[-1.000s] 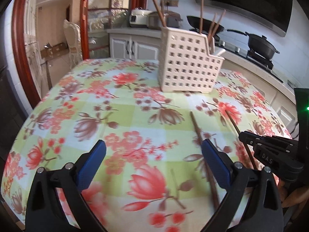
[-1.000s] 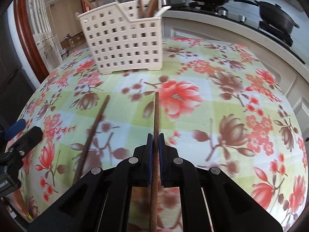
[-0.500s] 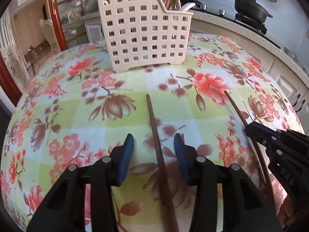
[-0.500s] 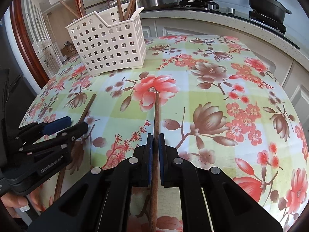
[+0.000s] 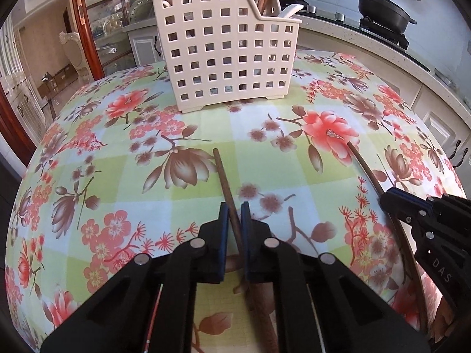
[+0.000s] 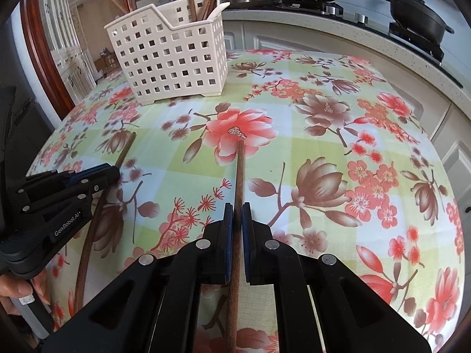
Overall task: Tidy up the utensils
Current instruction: 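Lower the left tool onto the last brown chopstick and close it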
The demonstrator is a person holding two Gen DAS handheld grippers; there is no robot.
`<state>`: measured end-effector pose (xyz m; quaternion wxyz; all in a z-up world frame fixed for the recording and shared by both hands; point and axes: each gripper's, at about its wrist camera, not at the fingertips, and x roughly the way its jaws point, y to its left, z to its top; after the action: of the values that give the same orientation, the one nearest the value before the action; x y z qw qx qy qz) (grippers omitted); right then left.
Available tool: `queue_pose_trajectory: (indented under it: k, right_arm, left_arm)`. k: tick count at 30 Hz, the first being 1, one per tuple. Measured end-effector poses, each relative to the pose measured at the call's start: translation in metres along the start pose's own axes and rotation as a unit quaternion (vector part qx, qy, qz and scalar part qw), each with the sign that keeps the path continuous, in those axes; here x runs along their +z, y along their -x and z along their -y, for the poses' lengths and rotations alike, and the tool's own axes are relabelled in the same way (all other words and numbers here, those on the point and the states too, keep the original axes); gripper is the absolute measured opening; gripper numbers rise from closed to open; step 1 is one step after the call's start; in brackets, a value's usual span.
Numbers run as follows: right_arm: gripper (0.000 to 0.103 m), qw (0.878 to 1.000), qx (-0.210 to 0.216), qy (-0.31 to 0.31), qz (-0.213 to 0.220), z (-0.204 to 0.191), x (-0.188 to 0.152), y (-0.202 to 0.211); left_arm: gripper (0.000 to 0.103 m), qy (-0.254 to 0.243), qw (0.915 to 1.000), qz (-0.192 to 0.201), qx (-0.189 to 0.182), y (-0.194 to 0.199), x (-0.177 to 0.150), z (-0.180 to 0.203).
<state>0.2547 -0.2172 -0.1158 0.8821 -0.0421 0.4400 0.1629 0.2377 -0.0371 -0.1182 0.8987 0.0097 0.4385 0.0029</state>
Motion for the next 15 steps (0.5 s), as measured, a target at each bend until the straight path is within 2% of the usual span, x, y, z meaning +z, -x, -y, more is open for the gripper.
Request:
queue_pose_trajectory:
  k: [8, 15]
  right_arm:
    - [0.008, 0.998, -0.023, 0.059, -0.028, -0.012, 0.009, -0.007]
    - [0.007, 0.999, -0.009, 0.049, -0.007, -0.010, 0.011, 0.001]
  left_arm:
    - [0.008, -0.011, 0.9999, 0.001, -0.008, -0.001, 0.001, 0.000]
    - [0.006, 0.004, 0.9994, 0.008, -0.034, 0.003, 0.001, -0.008]
